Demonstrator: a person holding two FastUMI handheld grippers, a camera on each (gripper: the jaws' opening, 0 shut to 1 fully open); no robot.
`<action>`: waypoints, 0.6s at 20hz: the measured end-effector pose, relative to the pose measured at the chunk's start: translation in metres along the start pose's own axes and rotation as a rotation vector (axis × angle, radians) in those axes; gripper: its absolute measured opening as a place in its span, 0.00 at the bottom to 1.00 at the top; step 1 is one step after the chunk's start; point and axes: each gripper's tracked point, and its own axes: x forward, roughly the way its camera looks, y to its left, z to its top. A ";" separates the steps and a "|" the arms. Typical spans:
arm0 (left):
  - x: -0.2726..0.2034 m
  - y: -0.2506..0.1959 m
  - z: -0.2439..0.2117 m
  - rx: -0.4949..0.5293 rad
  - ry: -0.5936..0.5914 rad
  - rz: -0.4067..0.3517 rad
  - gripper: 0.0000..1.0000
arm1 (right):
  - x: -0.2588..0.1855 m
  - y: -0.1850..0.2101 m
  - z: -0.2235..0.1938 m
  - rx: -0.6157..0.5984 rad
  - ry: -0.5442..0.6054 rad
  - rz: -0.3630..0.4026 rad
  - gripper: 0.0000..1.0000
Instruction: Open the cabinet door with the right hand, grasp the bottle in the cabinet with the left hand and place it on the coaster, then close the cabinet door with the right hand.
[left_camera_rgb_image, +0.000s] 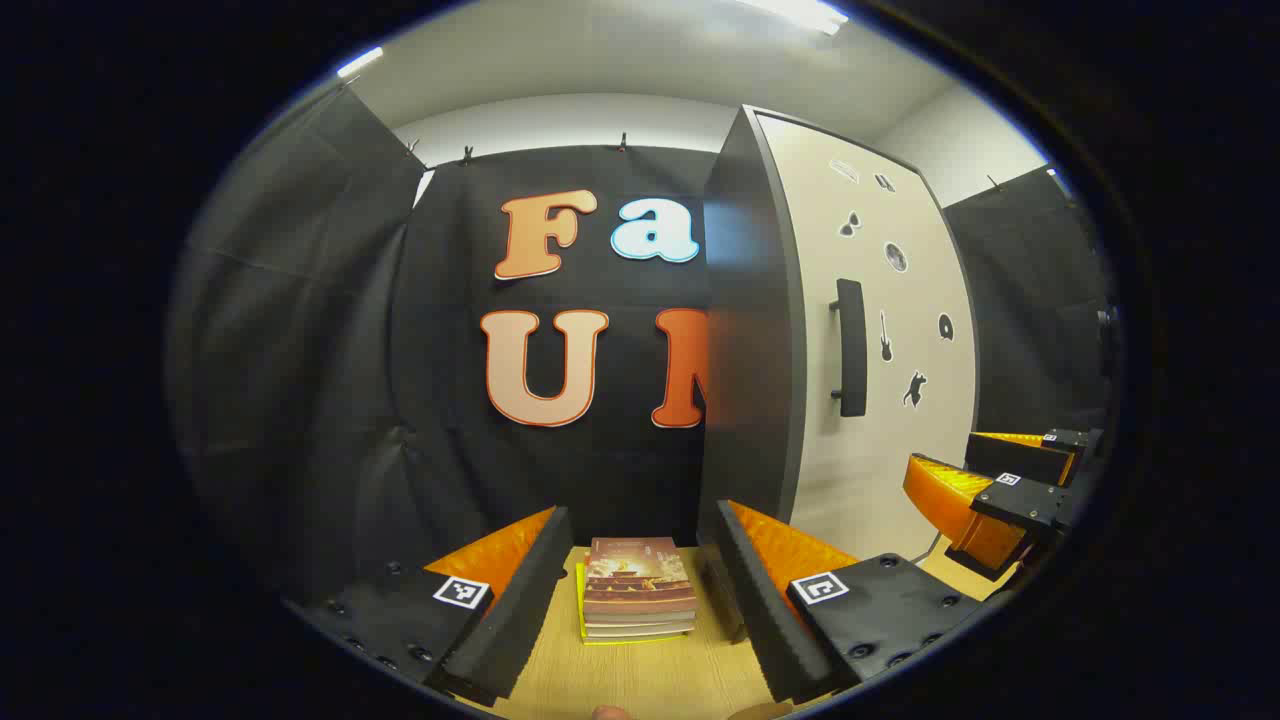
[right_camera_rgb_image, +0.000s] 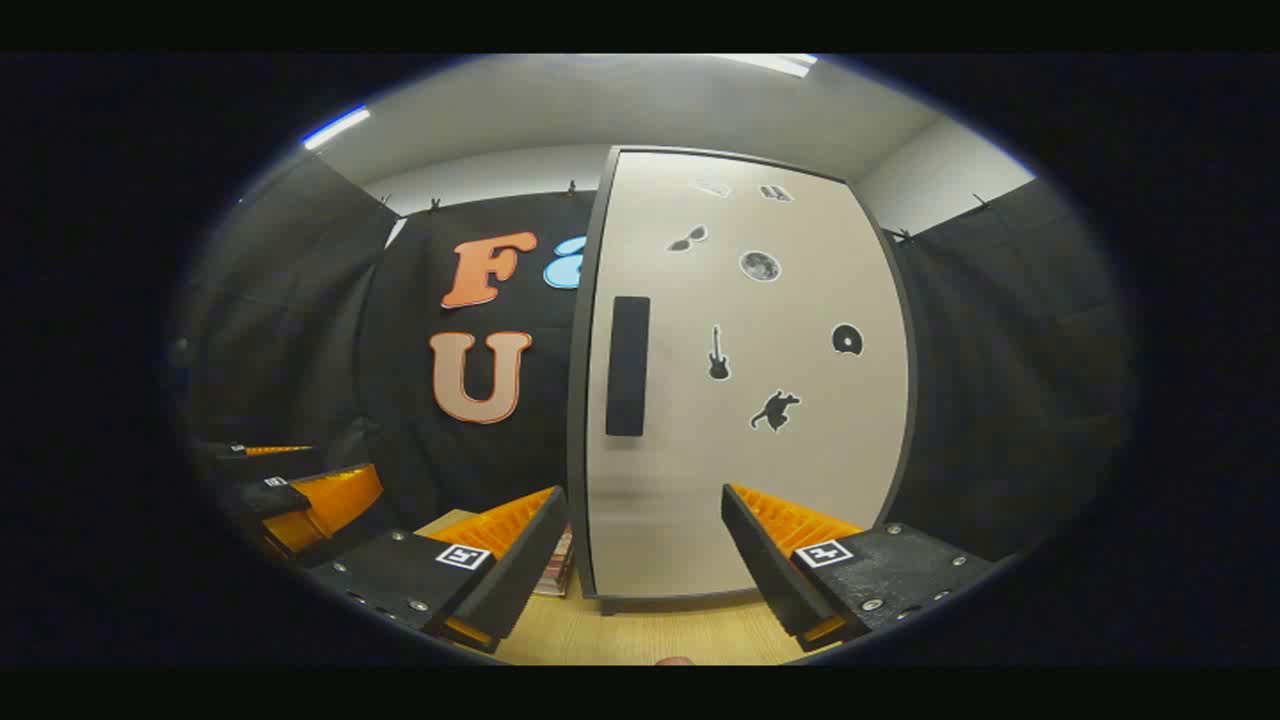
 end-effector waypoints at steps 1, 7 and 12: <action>0.001 0.001 0.003 0.001 -0.003 0.000 0.94 | 0.001 0.000 0.002 -0.005 -0.002 -0.001 0.95; 0.007 0.005 0.001 -0.023 -0.003 0.010 0.94 | 0.001 0.001 0.004 -0.048 -0.002 0.005 0.95; 0.005 -0.007 -0.006 -0.043 0.017 -0.006 0.94 | -0.001 -0.004 0.002 -0.051 0.000 0.006 0.95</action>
